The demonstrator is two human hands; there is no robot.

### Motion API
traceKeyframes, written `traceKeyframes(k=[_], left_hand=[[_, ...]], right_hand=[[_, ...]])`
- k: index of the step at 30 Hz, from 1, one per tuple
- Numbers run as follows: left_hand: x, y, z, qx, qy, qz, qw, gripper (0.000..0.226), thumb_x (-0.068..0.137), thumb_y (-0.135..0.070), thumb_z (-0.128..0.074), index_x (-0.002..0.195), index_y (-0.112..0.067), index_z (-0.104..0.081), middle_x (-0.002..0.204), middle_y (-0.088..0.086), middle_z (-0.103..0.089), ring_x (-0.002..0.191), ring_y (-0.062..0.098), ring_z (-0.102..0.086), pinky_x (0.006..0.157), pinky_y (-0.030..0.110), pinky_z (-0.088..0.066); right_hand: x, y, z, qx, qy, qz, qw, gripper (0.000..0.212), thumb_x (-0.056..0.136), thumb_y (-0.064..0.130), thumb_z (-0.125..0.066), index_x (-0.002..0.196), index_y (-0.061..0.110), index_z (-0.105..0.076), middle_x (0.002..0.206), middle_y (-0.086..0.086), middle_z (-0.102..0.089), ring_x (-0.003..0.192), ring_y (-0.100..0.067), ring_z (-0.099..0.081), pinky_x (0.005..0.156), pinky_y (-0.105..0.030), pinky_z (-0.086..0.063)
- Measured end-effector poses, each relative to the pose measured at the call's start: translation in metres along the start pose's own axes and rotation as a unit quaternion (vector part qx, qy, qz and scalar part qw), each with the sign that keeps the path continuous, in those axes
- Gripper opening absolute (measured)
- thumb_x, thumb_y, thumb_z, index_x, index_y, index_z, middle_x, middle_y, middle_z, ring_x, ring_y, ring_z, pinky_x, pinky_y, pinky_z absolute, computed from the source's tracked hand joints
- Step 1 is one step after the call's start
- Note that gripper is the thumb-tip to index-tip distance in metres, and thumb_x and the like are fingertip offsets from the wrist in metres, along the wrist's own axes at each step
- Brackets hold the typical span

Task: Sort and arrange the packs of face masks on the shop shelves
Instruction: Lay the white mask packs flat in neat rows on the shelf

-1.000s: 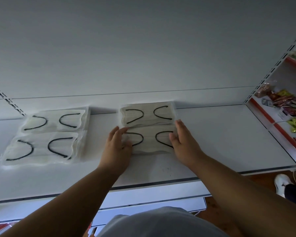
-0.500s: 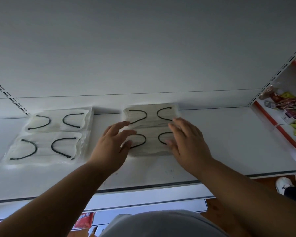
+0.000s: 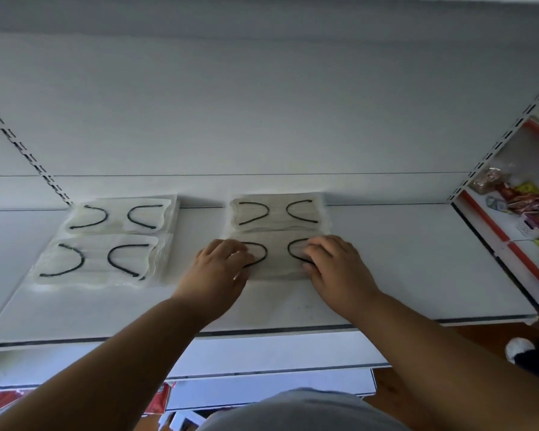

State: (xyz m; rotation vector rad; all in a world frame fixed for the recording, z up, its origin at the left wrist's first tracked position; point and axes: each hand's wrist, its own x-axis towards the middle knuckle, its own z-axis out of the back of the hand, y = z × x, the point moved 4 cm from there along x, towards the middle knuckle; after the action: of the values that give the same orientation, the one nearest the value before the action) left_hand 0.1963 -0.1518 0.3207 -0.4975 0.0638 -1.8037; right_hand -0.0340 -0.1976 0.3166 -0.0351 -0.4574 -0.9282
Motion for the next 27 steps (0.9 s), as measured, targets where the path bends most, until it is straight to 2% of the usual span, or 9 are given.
traceKeyframes(k=[3, 7, 13, 15, 19, 23, 27], left_hand=[[-0.009, -0.017, 0.009, 0.014, -0.041, -0.006, 0.999, 0.024, 0.088, -0.026, -0.064, 0.111, -0.023, -0.072, 0.117, -0.001, -0.066, 0.109, 0.026, -0.061, 0.092, 0.042, -0.053], [-0.022, -0.049, 0.022, 0.008, -0.078, 0.015, 0.997, 0.031, 0.089, -0.034, -0.049, 0.108, -0.024, -0.072, 0.115, -0.004, -0.066, 0.108, 0.024, -0.06, 0.089, 0.039, -0.052], [-0.045, -0.113, 0.043, 0.01, -0.111, 0.058, 0.992, 0.031, 0.089, -0.034, -0.048, 0.107, -0.024, -0.071, 0.111, -0.005, -0.066, 0.106, 0.025, -0.061, 0.089, 0.039, -0.052], [-0.054, -0.13, 0.051, 0.021, -0.115, 0.08, 0.99, 0.031, 0.089, -0.034, -0.048, 0.109, -0.025, -0.07, 0.113, -0.006, -0.066, 0.107, 0.025, -0.06, 0.09, 0.038, -0.051], [-0.072, -0.152, 0.064, 0.033, -0.118, 0.121, 0.985, 0.023, 0.089, -0.021, -0.066, 0.111, -0.024, -0.07, 0.114, -0.004, -0.066, 0.107, 0.027, -0.061, 0.091, 0.038, -0.049], [-0.097, -0.162, 0.073, 0.034, -0.115, 0.131, 0.984, 0.027, 0.087, -0.027, -0.058, 0.111, -0.024, -0.07, 0.114, -0.005, -0.066, 0.106, 0.026, -0.06, 0.091, 0.04, -0.051], [-0.111, -0.155, 0.083, 0.038, -0.106, 0.147, 0.983, 0.026, 0.091, -0.022, -0.062, 0.116, -0.025, -0.069, 0.118, -0.006, -0.065, 0.113, 0.025, -0.057, 0.095, 0.039, -0.047]], right_hand=[[0.0, 0.007, 0.015, 0.005, -0.031, 0.023, 0.999, 0.022, 0.084, 0.013, -0.073, 0.104, 0.009, -0.068, 0.112, -0.007, -0.063, 0.104, -0.029, -0.06, 0.088, -0.041, -0.049], [-0.003, 0.015, 0.042, 0.029, -0.059, 0.054, 0.996, 0.021, 0.088, 0.015, -0.065, 0.109, 0.01, -0.068, 0.115, -0.007, -0.063, 0.108, -0.029, -0.059, 0.091, -0.042, -0.048], [-0.023, 0.022, 0.092, 0.07, -0.085, 0.086, 0.99, 0.027, 0.091, 0.023, -0.051, 0.11, 0.011, -0.067, 0.115, -0.006, -0.063, 0.107, -0.029, -0.059, 0.09, -0.042, -0.048], [-0.027, 0.027, 0.105, 0.07, -0.087, 0.109, 0.988, 0.025, 0.09, 0.02, -0.055, 0.11, 0.011, -0.068, 0.114, -0.007, -0.064, 0.107, -0.029, -0.06, 0.089, -0.042, -0.049], [-0.032, 0.037, 0.121, 0.082, -0.075, 0.107, 0.988, 0.022, 0.089, 0.015, -0.059, 0.109, 0.011, -0.068, 0.111, -0.006, -0.065, 0.101, -0.031, -0.061, 0.087, -0.043, -0.05], [-0.045, 0.043, 0.13, 0.089, -0.069, 0.095, 0.989, 0.019, 0.087, 0.011, -0.061, 0.105, 0.01, -0.069, 0.106, -0.007, -0.065, 0.097, -0.032, -0.061, 0.083, -0.042, -0.05], [-0.052, 0.058, 0.134, 0.095, -0.071, 0.096, 0.988, 0.019, 0.087, 0.01, -0.062, 0.105, 0.011, -0.069, 0.107, -0.005, -0.065, 0.097, -0.03, -0.06, 0.084, -0.038, -0.046]])
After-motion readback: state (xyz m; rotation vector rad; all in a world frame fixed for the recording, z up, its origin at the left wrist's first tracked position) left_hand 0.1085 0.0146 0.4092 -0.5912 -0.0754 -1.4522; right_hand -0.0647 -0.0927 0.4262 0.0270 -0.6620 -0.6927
